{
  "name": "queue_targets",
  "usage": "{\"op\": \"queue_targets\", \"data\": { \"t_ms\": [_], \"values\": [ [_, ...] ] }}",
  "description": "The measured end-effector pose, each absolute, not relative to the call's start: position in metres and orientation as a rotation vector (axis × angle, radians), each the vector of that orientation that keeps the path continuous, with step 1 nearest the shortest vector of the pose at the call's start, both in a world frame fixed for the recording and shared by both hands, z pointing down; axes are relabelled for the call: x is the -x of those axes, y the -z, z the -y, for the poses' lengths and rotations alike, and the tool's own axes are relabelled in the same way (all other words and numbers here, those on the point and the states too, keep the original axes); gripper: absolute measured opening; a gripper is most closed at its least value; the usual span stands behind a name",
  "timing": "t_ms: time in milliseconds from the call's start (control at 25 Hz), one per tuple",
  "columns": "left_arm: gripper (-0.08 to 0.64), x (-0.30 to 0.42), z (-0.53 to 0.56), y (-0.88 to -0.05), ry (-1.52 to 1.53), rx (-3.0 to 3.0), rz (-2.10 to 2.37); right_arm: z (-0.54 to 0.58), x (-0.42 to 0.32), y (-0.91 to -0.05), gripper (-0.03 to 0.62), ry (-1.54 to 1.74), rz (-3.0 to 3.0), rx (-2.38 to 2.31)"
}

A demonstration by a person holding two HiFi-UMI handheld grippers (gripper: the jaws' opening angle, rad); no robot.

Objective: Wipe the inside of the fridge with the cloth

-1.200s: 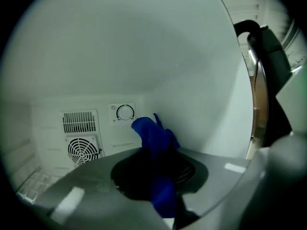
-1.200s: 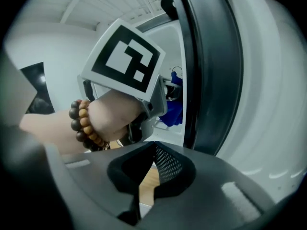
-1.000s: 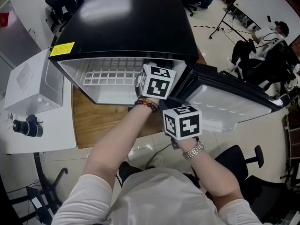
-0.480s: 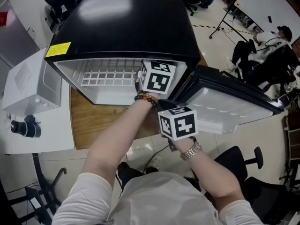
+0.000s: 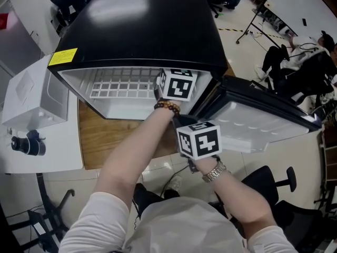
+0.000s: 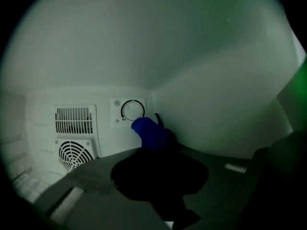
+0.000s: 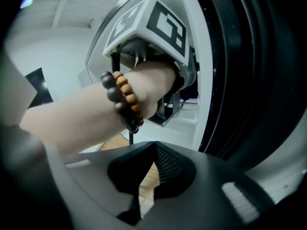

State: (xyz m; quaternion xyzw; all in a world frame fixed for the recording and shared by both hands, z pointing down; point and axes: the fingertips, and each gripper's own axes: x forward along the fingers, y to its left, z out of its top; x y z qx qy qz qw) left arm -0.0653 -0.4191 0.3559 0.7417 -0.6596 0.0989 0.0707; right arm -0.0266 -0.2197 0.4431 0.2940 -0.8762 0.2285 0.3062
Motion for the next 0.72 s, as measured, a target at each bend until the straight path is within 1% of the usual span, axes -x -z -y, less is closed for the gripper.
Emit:
{"op": "queue_targets", "data": {
  "t_ms": [360, 720],
  "values": [
    [0.071, 0.066, 0.427, -0.355, -0.290, -2.194, 2.003, 0.220, 0.019, -0.445, 0.002, -0.604, 2.328, -0.778],
    [0.071, 0.069, 0.401, -0.348, -0.239, -2.230, 1.998, 0.209, 0.026, -0.433, 0.002, -0.592, 2.370, -0.785]
  ]
}}
